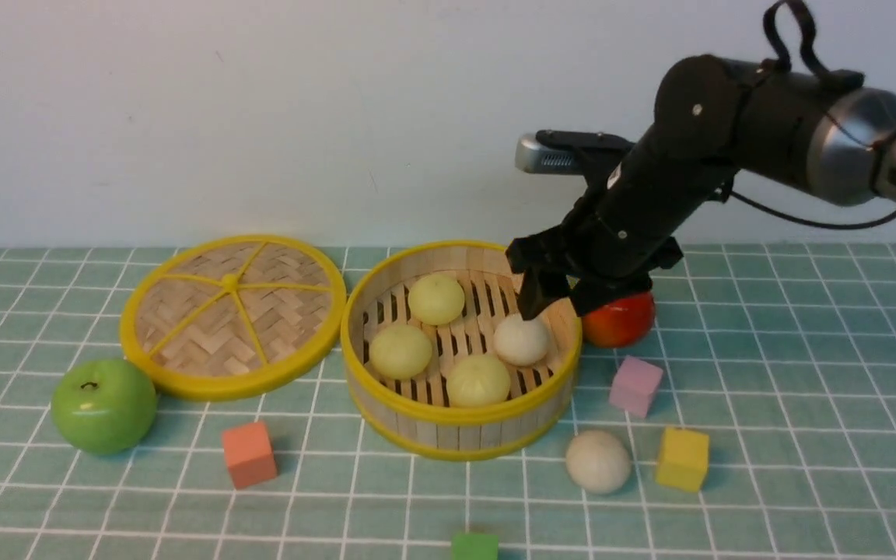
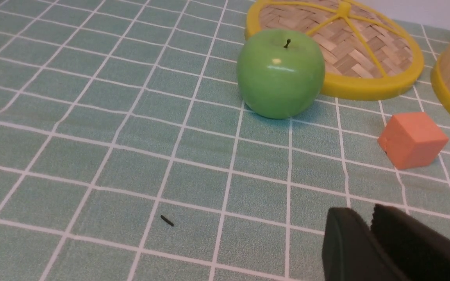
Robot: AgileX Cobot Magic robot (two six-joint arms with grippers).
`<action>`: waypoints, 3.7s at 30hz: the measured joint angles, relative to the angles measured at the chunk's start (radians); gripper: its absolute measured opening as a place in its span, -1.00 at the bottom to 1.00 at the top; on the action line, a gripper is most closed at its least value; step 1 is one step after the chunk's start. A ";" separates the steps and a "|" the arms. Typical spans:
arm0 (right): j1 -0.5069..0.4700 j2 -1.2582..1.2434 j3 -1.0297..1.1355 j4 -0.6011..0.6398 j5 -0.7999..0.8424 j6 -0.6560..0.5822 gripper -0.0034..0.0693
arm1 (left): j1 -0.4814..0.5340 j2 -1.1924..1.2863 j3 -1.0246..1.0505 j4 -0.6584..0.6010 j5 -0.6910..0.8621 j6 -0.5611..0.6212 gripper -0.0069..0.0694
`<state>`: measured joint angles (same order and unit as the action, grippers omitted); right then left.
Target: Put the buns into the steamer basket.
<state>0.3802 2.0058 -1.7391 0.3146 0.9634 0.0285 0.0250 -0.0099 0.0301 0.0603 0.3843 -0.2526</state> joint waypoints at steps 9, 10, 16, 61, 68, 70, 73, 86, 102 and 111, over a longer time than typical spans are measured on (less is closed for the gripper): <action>0.000 -0.222 0.270 -0.065 -0.044 0.034 0.36 | 0.000 0.000 0.000 0.000 0.000 0.000 -0.52; 0.000 -0.245 0.336 -0.065 -0.073 0.036 0.33 | 0.000 0.000 0.000 0.000 0.000 0.000 -0.52; 0.000 -0.271 0.552 -0.027 -0.171 0.032 0.17 | 0.000 0.000 0.000 0.000 0.000 0.000 -0.52; 0.000 -0.018 -0.070 -0.011 -0.086 -0.016 -0.84 | 0.000 0.000 0.000 0.000 0.000 0.000 -0.44; 0.000 0.199 -0.186 -0.008 -0.190 -0.007 -0.81 | 0.000 0.000 0.000 0.000 0.000 0.000 -0.44; 0.000 0.251 -0.192 -0.006 -0.213 0.013 -0.77 | 0.000 0.000 0.000 0.000 0.000 0.000 -0.44; 0.000 0.278 -0.193 -0.006 -0.232 0.022 -0.65 | 0.000 0.000 0.000 0.000 0.000 0.000 -0.44; 0.000 0.056 -0.195 -0.060 0.025 0.028 0.73 | 0.000 0.000 0.000 0.000 0.000 0.000 -0.43; 0.041 -0.784 0.141 -0.223 0.290 0.140 -0.94 | 0.000 0.000 0.000 0.000 0.000 0.000 -0.39; 0.041 -1.405 0.726 -0.388 0.063 0.054 -0.94 | 0.000 0.000 0.000 0.000 0.000 0.000 -0.39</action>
<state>0.4215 0.6008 -1.0129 -0.0737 1.0261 0.0830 0.0250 -0.0099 0.0301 0.0603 0.3843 -0.2526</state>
